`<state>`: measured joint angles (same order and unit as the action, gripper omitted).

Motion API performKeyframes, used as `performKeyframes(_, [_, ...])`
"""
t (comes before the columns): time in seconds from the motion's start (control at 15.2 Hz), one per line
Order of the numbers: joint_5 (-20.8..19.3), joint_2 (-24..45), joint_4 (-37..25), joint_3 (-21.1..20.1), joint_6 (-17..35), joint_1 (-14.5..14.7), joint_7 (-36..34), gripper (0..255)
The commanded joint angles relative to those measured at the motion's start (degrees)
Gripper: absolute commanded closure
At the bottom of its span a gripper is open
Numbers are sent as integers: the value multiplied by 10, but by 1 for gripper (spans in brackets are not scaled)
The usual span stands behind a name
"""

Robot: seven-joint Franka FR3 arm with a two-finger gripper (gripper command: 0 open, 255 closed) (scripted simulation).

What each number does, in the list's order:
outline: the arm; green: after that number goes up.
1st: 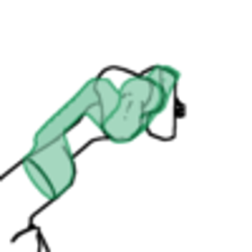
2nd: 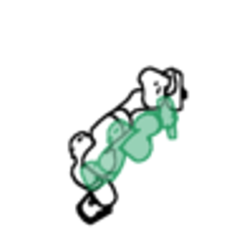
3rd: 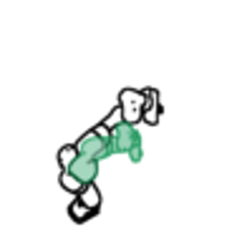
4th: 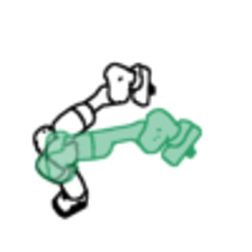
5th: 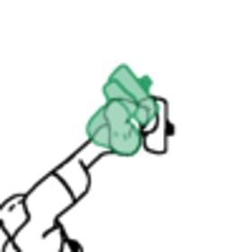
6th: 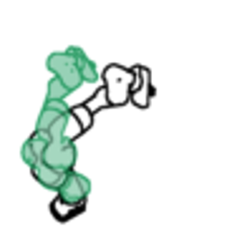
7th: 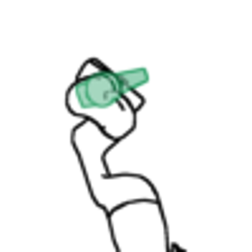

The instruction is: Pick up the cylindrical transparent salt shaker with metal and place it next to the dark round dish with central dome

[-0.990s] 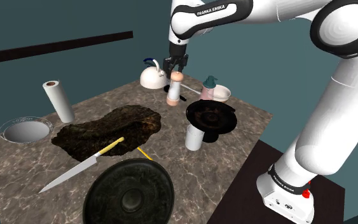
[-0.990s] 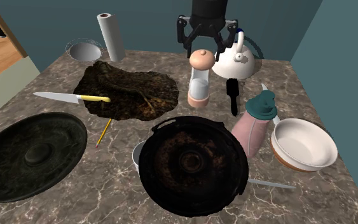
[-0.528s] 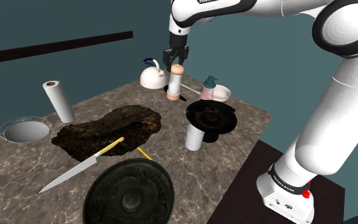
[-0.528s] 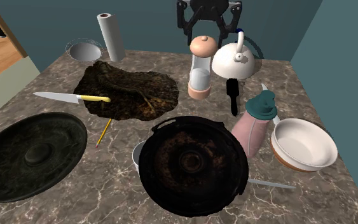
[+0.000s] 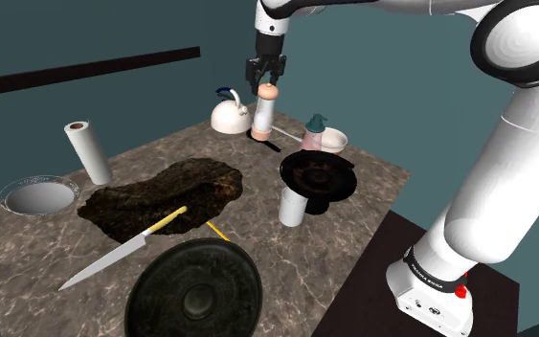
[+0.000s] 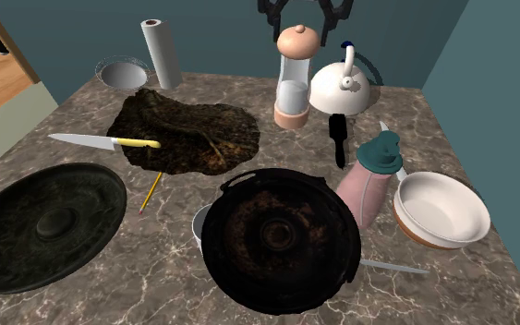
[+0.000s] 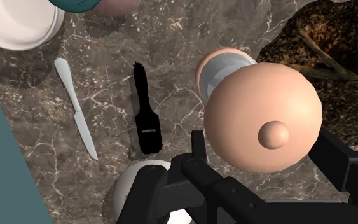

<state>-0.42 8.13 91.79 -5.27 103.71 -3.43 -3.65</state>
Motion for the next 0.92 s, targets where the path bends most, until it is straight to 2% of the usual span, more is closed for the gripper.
performKeyframes(0.0, [0,1,-17,0,-16,0,-1,255])
performKeyframes(0.86, [-2,24,-150,-1,-126,2,-2,255])
